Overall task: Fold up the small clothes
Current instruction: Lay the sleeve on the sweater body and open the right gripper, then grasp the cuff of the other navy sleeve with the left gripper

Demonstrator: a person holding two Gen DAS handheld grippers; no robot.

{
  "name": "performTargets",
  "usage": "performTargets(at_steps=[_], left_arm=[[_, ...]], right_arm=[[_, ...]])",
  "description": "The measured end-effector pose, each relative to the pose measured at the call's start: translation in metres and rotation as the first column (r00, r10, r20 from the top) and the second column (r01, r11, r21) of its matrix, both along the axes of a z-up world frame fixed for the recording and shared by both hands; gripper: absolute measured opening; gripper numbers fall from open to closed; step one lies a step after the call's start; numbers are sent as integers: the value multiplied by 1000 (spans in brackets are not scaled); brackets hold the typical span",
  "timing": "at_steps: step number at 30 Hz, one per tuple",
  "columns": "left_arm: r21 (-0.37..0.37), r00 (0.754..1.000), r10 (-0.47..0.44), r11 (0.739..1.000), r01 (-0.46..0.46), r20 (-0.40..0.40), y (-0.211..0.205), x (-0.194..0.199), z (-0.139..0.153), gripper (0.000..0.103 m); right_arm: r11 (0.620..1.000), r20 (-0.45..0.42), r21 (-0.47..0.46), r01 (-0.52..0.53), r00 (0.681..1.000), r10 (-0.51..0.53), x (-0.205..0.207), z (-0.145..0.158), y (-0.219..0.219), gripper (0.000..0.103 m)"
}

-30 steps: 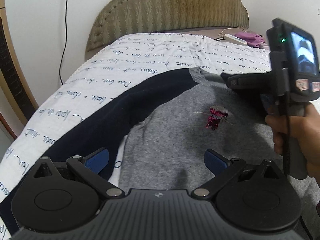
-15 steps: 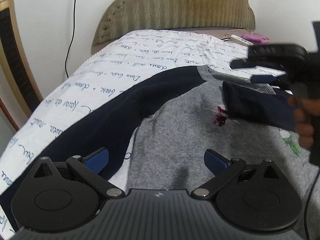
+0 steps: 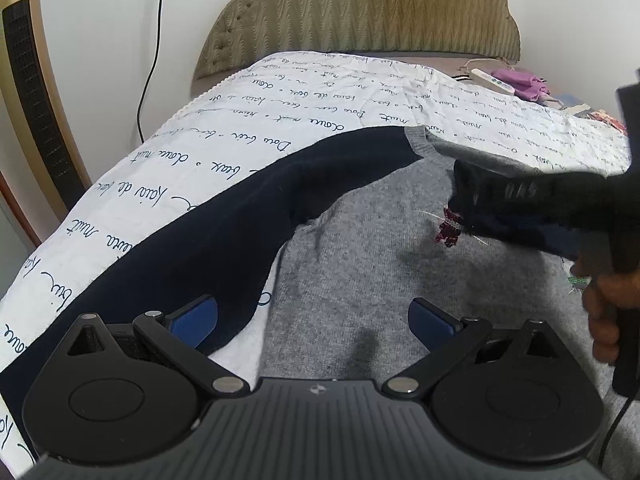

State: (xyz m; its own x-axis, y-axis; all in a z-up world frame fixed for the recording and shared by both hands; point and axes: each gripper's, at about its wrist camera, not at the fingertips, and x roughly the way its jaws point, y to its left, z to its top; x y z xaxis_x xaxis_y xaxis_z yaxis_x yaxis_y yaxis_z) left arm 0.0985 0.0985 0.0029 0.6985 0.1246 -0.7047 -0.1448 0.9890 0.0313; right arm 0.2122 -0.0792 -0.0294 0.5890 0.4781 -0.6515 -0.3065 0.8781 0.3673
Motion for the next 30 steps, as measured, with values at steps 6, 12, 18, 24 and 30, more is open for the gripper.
performTargets(at_steps=[6, 12, 18, 24, 30], left_arm=[[16, 1000, 5, 1000, -5, 0, -2, -5, 2, 103], [3, 999, 33, 999, -33, -6, -2, -12, 3, 103], [-21, 998, 64, 998, -64, -14, -1, -22, 6, 103], [-85, 984, 177, 980, -178, -28, 8, -46, 6, 103], [-243, 946, 316, 915, -322, -65, 37, -80, 1, 102]], right_arm=[[1000, 15, -8, 0, 1000, 1, -11, 2, 2, 66], [1000, 56, 1, -16, 998, 16, -26, 13, 4, 66], [998, 84, 8, -58, 995, 57, -45, 22, 10, 66], [994, 96, 30, -108, 990, 105, -61, 28, 18, 66], [985, 116, 60, -161, 981, 153, -75, 38, 27, 66]])
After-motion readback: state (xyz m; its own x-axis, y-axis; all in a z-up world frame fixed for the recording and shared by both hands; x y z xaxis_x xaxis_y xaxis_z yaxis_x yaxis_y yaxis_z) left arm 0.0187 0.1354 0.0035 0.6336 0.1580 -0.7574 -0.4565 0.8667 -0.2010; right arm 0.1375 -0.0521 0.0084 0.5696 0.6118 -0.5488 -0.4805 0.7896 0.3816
